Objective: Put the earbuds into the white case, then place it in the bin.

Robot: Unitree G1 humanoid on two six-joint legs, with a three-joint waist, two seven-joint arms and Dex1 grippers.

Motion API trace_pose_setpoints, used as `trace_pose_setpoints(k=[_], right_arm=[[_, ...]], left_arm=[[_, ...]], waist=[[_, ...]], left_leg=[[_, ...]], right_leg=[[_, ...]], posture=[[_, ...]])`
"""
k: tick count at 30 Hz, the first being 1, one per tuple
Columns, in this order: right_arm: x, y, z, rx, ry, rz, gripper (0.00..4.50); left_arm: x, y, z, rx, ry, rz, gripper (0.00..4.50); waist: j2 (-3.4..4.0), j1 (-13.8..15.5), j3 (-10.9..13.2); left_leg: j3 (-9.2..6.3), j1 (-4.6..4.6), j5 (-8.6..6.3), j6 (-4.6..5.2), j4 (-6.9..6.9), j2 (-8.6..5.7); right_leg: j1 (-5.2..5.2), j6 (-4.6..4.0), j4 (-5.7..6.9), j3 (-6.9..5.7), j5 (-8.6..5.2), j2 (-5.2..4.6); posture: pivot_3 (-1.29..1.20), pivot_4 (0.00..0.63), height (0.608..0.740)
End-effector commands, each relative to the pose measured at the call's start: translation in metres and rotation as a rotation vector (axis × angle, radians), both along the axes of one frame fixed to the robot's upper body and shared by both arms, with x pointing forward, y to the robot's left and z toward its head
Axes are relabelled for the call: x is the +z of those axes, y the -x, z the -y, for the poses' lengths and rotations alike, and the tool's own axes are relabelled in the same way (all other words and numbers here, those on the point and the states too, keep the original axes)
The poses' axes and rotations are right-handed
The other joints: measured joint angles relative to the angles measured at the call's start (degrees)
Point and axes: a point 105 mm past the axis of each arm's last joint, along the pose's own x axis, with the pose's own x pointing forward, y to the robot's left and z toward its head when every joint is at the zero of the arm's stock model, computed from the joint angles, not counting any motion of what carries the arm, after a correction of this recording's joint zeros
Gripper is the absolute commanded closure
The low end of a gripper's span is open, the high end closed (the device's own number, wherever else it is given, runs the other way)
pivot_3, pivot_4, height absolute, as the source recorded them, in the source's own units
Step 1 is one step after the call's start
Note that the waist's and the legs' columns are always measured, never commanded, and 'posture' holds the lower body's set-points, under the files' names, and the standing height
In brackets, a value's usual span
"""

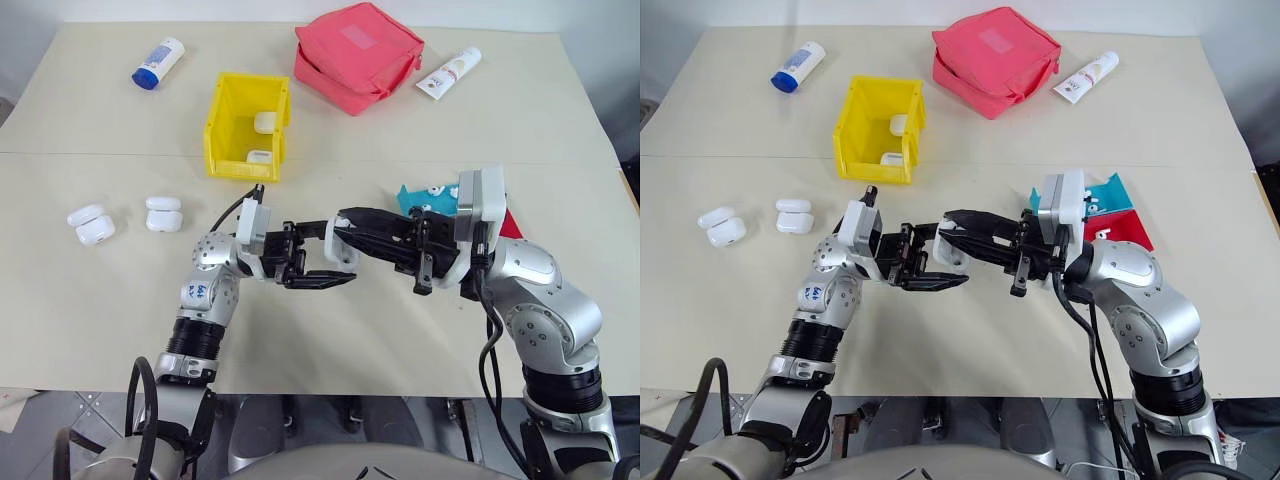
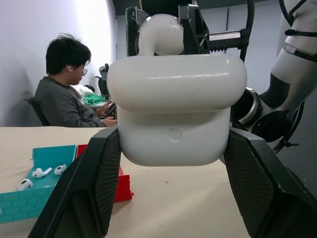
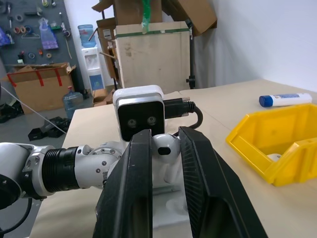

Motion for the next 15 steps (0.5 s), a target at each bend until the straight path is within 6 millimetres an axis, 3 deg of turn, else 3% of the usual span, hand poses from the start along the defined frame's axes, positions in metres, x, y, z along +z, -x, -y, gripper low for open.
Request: trace_pose_setpoints(k=[1, 5, 15], right_arm=[[-0.027, -0.002, 0.005, -0.024, 0.055, -0.110, 4.05], [-0.029, -0.003, 0.009, -0.042, 0.064, -0.111, 4.05], [-0.002, -0.001, 0.009, -0.034, 0.041, -0.044, 4.05]], left_arm=[[0.044, 0.000, -0.007, 0.037, 0.137, 0.134, 1.72], [0.046, 0.000, -0.009, 0.049, 0.143, 0.134, 1.72], [0.034, 0.000, -0.015, 0.068, 0.104, 0.126, 1.72]], waist=[[0.00, 0.01, 0.00], [0.00, 0.00, 0.00], [0.00, 0.00, 0.00]], left_leg=[[0.00, 0.00, 0.00, 0.00, 0.00, 0.00], [0.00, 0.00, 0.00, 0.00, 0.00, 0.00], [-0.02, 0.00, 0.00, 0.00, 0.00, 0.00]], right_leg=[[0.00, 0.00, 0.00, 0.00, 0.00, 0.00], [0.00, 0.00, 0.00, 0.00, 0.00, 0.00], [0.00, 0.00, -0.01, -0.01, 0.00, 0.00]], posture=[[0.00, 0.150, 0.740], [0.00, 0.150, 0.740], [0.00, 0.150, 0.740]])
